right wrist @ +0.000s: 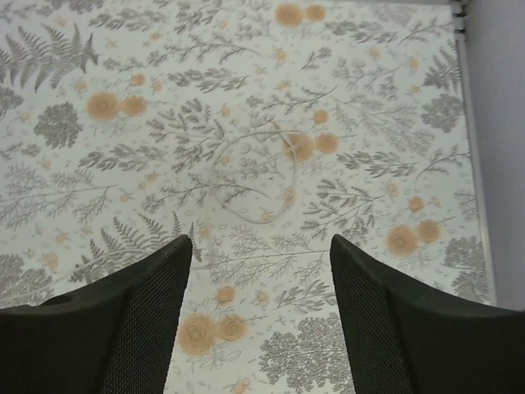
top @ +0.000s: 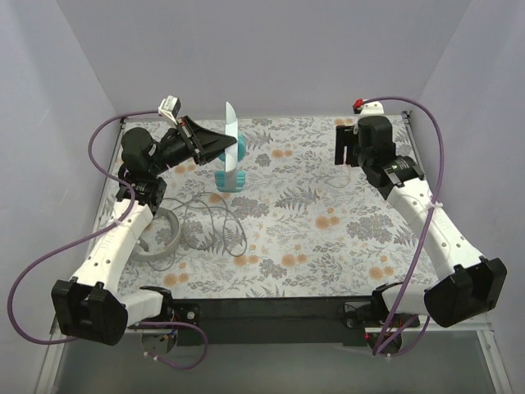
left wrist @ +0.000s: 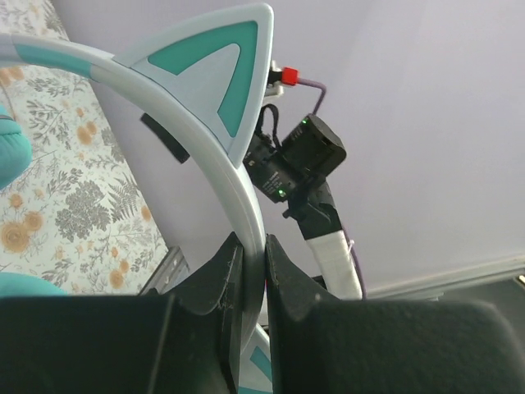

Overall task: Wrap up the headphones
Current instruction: Place the headphones on the table

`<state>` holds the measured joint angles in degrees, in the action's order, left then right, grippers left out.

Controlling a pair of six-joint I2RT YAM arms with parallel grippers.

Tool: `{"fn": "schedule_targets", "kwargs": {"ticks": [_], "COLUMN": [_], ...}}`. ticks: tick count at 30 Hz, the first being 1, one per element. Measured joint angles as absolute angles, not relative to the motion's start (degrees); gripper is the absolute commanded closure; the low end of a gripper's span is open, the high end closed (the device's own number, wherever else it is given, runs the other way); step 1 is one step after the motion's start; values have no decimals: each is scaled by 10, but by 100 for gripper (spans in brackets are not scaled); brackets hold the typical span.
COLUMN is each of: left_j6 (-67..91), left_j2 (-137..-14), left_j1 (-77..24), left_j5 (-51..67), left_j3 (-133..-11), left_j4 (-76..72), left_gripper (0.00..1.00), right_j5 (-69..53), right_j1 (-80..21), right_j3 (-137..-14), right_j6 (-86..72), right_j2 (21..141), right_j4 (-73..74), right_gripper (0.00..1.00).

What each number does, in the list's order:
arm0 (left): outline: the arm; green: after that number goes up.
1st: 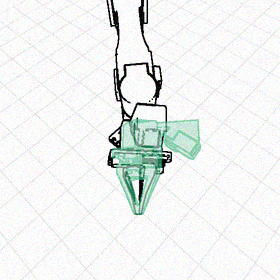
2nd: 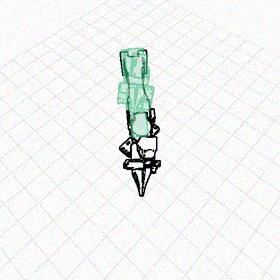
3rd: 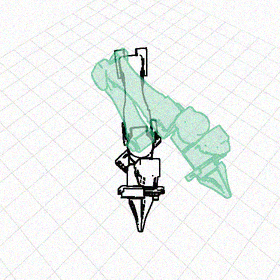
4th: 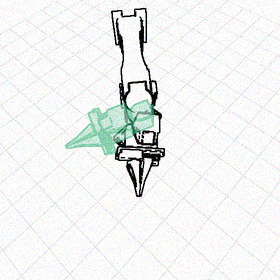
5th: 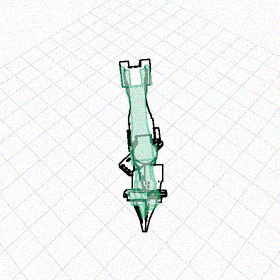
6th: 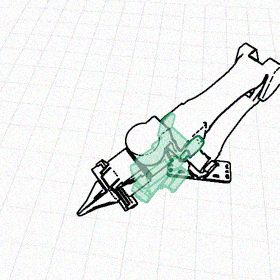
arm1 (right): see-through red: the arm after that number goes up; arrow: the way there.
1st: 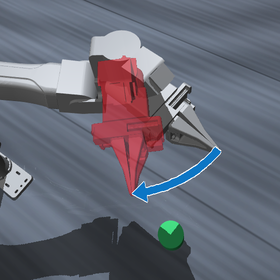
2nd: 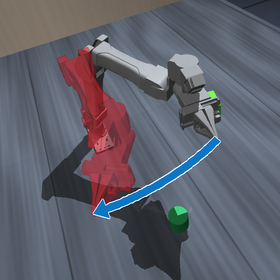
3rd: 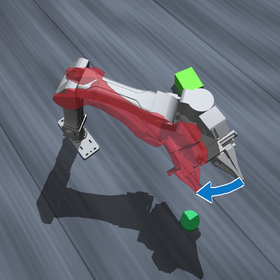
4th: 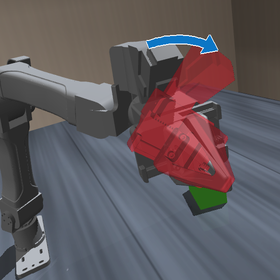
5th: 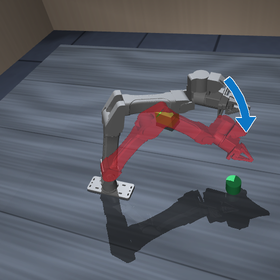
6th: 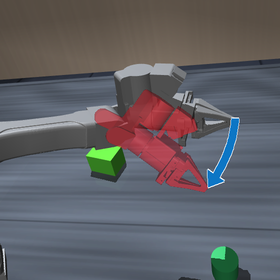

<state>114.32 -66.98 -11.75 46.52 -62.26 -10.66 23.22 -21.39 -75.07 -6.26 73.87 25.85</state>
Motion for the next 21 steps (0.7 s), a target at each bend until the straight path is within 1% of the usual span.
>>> {"fn": "schedule_targets", "kwargs": {"ticks": [2, 3, 4, 7, 11, 16, 18, 21], "left_j6": [1145, 1146, 1147, 1149, 1150, 1151, 1151, 1150], "left_j2": [-676, -681, -685, -703, -728, -779, -833, -944], "left_j1": [-117, -117, -117, -117, -117, -118, -125, -136], "left_j5": [480, 487, 492, 510, 523, 519, 512, 494], "left_j3": [-607, -599, -590, -570, -562, -507, -489, -482], "left_j4": [-165, -197, -228, -324, -427, -586, -655, -703], "left_gripper": [100, 100, 100, 100, 100, 100, 100, 100], "right_j5": [190, 156, 122, 1, -114, -140, -136, -125], "right_j1": [-214, -214, -214, -214, -216, -218, -218, -218], "right_j3": [-728, -713, -698, -660, -655, -649, -633, -603], "right_j6": [-69, -74, -78, -103, -148, -180, -189, -197], "right_j2": [735, 726, 715, 673, 660, 675, 678, 683], "right_j4": [252, 241, 226, 161, 51, 11, 9, 6], "right_gripper": [14, 10, 9, 8, 10, 10, 11, 11]}}
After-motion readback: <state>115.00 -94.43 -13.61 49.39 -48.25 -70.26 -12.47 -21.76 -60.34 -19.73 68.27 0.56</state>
